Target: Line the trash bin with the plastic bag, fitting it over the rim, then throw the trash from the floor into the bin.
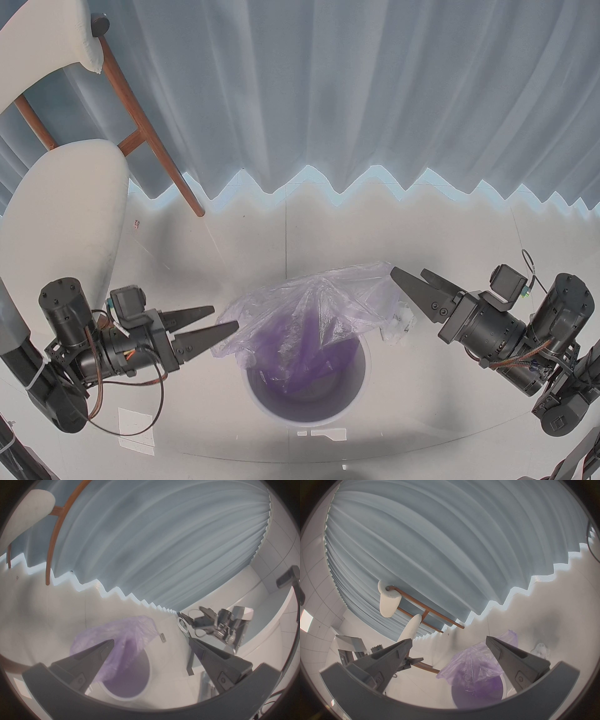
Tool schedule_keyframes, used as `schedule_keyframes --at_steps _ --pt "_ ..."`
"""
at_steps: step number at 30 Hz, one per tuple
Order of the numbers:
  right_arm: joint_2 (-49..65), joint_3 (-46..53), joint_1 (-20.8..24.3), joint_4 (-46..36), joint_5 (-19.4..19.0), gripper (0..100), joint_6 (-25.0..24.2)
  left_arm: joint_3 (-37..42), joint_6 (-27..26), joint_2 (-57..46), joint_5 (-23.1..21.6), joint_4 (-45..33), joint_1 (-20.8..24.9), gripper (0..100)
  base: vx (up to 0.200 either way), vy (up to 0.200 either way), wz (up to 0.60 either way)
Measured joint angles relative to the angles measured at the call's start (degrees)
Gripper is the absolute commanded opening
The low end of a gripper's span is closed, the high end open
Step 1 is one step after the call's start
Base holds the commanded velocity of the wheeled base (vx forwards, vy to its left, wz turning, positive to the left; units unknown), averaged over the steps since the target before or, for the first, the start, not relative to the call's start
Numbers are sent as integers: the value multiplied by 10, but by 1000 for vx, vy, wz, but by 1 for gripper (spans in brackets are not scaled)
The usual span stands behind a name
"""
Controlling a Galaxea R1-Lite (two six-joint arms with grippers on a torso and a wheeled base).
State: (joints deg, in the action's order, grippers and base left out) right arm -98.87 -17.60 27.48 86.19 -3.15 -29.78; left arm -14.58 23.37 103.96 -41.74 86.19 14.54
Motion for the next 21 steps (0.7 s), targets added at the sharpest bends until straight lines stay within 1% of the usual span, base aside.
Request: schedule_keyframes --at_steps 3,7,9,14,21 --pt "0 0 0 0 0 100 0 -30 -13 28 0 0 -25 100 0 0 0" --pt "0 2 3 1 0 100 0 -48 -90 76 0 1 -43 100 0 0 0" --pt "0 3 7 1 0 100 0 -52 -117 103 -1 1 -47 100 0 0 0" --pt "-1 5 16 1 0 100 0 -65 -134 158 -2 1 -50 100 0 0 0" --pt "-1 8 29 1 1 100 0 -86 -137 195 -3 1 -40 100 0 0 0"
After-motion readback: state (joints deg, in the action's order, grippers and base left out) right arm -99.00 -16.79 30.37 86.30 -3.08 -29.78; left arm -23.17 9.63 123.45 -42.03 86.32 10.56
